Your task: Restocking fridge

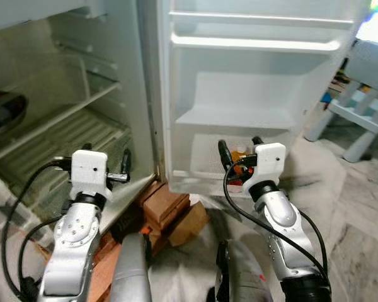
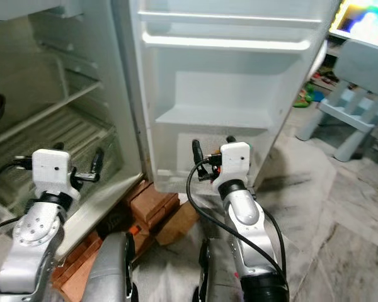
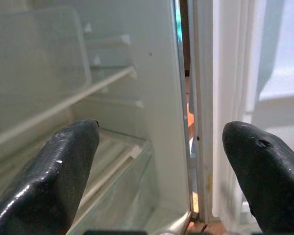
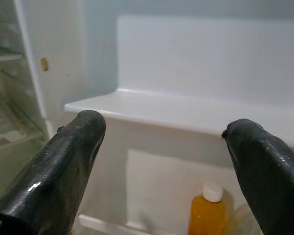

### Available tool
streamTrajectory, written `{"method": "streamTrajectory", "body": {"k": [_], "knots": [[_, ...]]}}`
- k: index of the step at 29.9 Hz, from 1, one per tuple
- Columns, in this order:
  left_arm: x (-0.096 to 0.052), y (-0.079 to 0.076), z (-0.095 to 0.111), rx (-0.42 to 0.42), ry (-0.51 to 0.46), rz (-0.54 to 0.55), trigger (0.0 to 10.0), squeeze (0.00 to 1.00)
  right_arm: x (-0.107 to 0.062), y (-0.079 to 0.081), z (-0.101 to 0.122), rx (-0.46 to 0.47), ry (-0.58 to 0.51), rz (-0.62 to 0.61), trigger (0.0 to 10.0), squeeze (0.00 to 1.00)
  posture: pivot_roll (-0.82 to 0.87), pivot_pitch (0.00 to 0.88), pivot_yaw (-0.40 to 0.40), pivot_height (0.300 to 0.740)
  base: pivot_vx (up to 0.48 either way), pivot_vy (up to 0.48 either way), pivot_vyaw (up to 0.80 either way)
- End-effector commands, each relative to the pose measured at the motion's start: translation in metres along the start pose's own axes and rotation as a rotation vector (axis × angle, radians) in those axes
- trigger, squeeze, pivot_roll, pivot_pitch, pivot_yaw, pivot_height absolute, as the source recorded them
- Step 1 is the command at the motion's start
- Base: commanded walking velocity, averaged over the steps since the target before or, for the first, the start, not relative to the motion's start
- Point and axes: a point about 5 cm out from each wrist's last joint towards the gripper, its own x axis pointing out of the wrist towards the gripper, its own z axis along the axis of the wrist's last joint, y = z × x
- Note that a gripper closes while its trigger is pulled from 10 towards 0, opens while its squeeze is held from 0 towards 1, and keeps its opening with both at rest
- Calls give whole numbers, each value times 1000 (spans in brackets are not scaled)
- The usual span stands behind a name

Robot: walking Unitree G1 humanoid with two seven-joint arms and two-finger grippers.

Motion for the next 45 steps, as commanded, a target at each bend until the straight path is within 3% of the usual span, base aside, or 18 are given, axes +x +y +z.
{"method": "streamTrajectory", "body": {"k": [1,5,8,13,16,21,30,38,42,45], "knots": [[-1,-2,3,9,-15,-5,10000,0,3,-4,2,4,2,-14,10000,0,140,21,-53,671,0,0,0],[1,-12,0,6,-10,-29,10000,0,3,-3,-1,-5,10,0,10000,0,136,12,-63,701,0,0,0],[2,-20,-1,-77,17,-68,10000,0,2,-6,-3,24,31,-19,10000,0,130,2,-65,721,0,0,0],[-1,-25,-10,-68,41,-72,10000,0,-3,-12,-13,44,93,-48,10000,0,119,0,-70,740,0,0,0],[-2,-20,-11,-69,44,-59,10000,0,-9,-13,-31,88,236,-91,10000,0,121,0,-69,740,0,0,0],[2,-14,-6,-23,21,-47,10000,0,-5,-7,-28,118,254,-58,10000,0,121,5,-76,740,0,0,0],[6,-8,-4,-18,8,-28,10000,0,5,-6,-34,156,313,-40,10000,0,133,20,-91,740,0,-364,0],[9,-4,-2,-3,-3,-15,10000,0,5,5,-36,173,355,52,10000,0,133,29,-103,740,0,-471,0],[6,-6,-4,2,2,-23,10000,0,-4,18,-45,196,461,222,10000,0,132,36,-107,740,0,-480,0],[5,-8,-4,8,4,-27,10000,0,-11,28,-42,197,479,347,10000,0,137,37,-122,740,0,-480,0]]}}
